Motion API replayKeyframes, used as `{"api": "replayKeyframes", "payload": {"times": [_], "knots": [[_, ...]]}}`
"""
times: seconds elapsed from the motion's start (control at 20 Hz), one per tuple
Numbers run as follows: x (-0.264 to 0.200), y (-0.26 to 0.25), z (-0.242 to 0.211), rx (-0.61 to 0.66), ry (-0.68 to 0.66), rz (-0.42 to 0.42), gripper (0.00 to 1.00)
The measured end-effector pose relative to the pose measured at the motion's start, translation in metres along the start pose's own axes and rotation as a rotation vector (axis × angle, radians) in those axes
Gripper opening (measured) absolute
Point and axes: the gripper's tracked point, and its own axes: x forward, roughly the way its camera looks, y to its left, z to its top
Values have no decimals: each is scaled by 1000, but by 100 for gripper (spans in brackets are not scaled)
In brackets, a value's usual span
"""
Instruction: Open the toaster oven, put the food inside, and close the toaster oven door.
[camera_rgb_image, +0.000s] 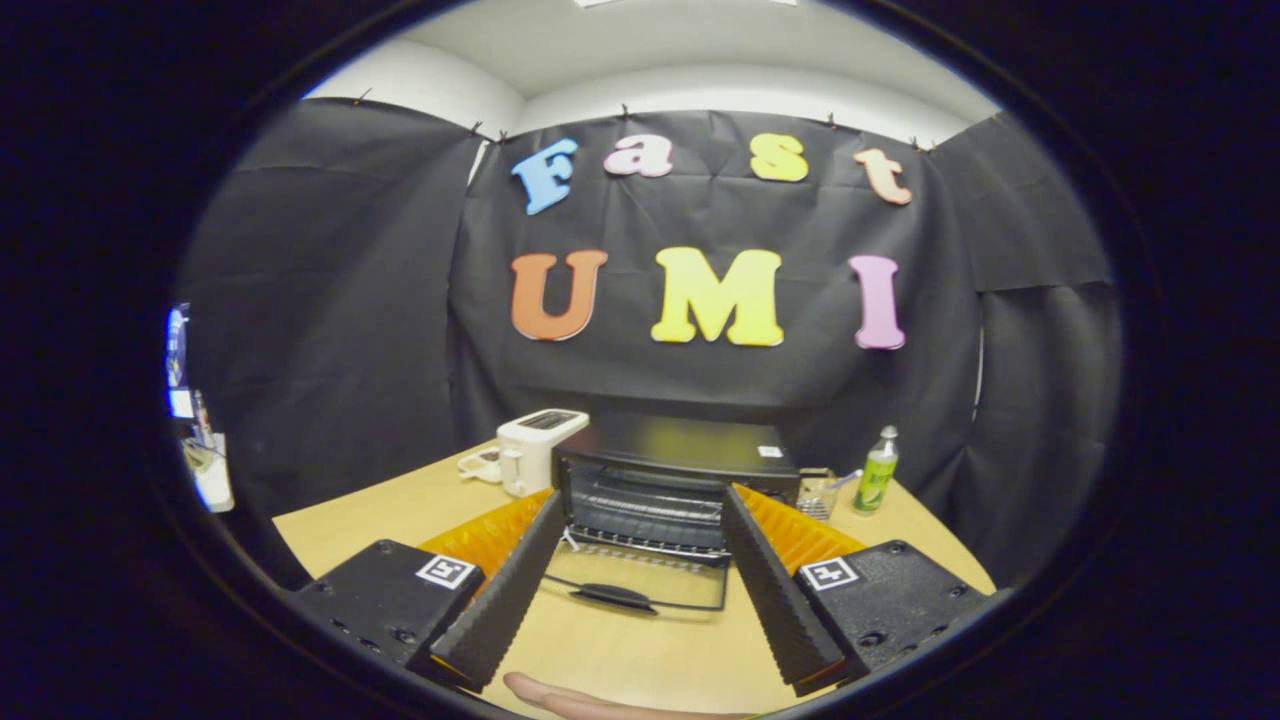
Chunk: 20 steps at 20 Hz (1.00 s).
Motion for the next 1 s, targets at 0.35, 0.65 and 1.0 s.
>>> {"api": "replayKeyframes", "payload": {"times": [0.35, 0.65, 1.0], "knots": [[40, 81, -70, 157, 305, 175, 100], [48, 112, -112, 489, 590, 264, 100], [39, 145, -132, 644, 766, 378, 92]]}}
